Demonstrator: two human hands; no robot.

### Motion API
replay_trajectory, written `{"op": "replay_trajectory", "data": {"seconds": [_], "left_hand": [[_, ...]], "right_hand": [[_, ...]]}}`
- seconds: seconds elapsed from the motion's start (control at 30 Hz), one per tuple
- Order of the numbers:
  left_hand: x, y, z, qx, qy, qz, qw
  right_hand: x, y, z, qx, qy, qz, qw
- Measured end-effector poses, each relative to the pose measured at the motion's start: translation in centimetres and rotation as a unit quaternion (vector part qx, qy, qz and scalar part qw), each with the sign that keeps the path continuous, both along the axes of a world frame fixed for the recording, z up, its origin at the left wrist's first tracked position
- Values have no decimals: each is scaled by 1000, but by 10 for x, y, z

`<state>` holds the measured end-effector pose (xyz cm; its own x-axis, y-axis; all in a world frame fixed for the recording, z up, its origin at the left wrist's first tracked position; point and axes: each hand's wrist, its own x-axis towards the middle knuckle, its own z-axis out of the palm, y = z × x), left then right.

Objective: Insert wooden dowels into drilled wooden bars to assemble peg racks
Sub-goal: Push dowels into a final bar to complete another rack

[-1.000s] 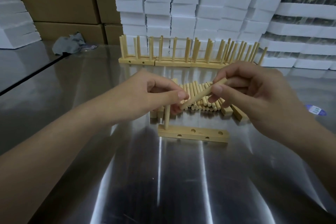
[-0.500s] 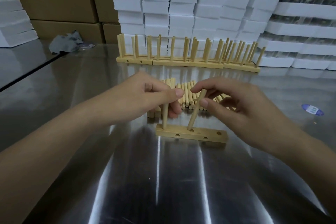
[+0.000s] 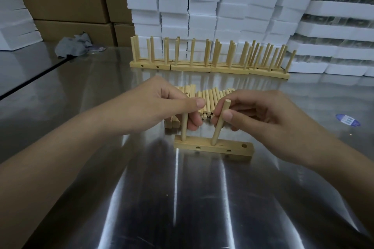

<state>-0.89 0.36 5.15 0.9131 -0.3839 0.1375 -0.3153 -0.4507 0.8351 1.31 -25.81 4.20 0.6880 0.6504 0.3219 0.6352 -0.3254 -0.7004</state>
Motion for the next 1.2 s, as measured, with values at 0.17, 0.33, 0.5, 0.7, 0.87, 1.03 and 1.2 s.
{"op": "replay_trajectory", "data": {"seconds": [0.17,0.33,0.5,0.7,0.87,1.03,1.2], "left_hand": [[1,1,-1,11,-5,-1,1000],[0,1,-2,22,-14,7,1000],[-12,-16,-7,10,-323,53,945],[-14,-22,-14,47,-376,11,925],[-13,-22,-17,46,-385,6,922],[-11,-29,-22,19,-368,20,929],[-15,-29,-25,4,-360,31,933]], "right_hand": [[0,1,-4,-17,-38,-27,999],[1,3,-4,-10,-38,-24,999],[0,3,-9,-5,-46,-35,998],[3,7,-22,33,0,-17,999],[5,9,-31,13,-35,-32,999],[8,8,-33,-7,-68,-32,997],[5,12,-42,49,-34,-30,998]]}}
